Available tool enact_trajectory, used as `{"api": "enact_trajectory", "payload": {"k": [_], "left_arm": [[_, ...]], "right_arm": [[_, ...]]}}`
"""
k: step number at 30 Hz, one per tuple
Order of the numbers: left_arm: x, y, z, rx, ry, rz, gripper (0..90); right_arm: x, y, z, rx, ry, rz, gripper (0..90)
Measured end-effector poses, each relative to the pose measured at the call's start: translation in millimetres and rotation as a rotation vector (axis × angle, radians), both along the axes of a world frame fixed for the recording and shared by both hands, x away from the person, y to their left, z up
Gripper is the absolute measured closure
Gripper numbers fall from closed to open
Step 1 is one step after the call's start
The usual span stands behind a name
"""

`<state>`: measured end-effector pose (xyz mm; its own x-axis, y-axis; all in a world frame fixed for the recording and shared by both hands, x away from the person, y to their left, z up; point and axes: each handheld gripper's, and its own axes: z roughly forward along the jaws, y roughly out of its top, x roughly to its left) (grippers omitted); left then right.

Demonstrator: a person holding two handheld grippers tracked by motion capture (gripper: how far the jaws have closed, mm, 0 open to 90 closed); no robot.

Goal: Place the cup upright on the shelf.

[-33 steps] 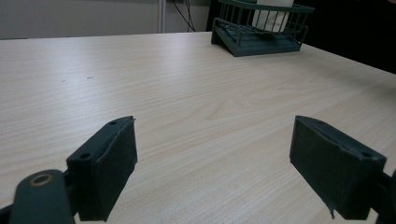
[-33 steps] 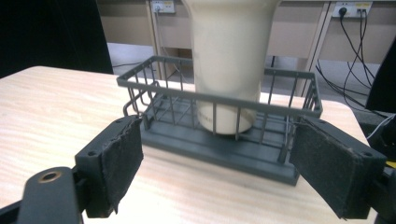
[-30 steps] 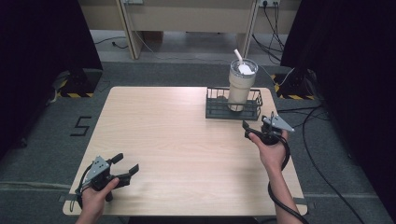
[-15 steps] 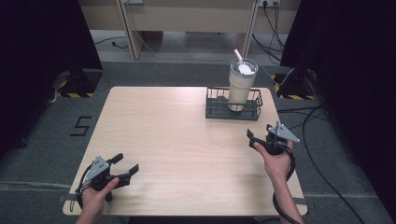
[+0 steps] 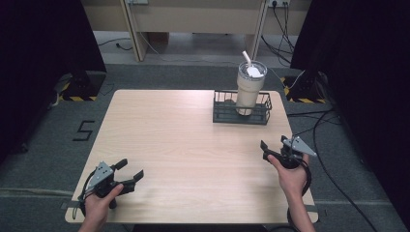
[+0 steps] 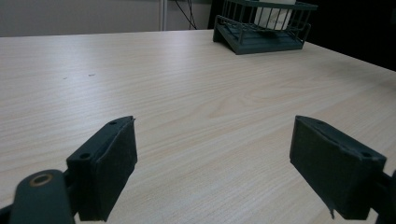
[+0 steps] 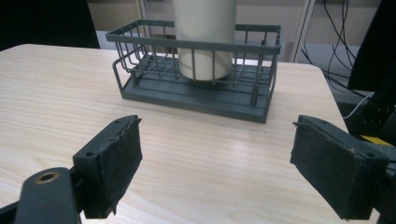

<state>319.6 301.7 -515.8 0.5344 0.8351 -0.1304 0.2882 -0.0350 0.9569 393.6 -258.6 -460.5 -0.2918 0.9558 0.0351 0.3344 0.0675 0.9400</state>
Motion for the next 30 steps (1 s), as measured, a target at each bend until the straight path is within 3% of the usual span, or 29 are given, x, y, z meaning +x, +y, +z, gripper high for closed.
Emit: {"api": "enact_trajectory", "payload": {"k": [30], "left_arm": [[-0.2, -0.3, 0.1, 0.003, 0.000, -0.001, 14.3]], "right_arm": [[-36.4, -24.9, -28.7, 0.027, 0.009, -0.059, 16.4]]}}
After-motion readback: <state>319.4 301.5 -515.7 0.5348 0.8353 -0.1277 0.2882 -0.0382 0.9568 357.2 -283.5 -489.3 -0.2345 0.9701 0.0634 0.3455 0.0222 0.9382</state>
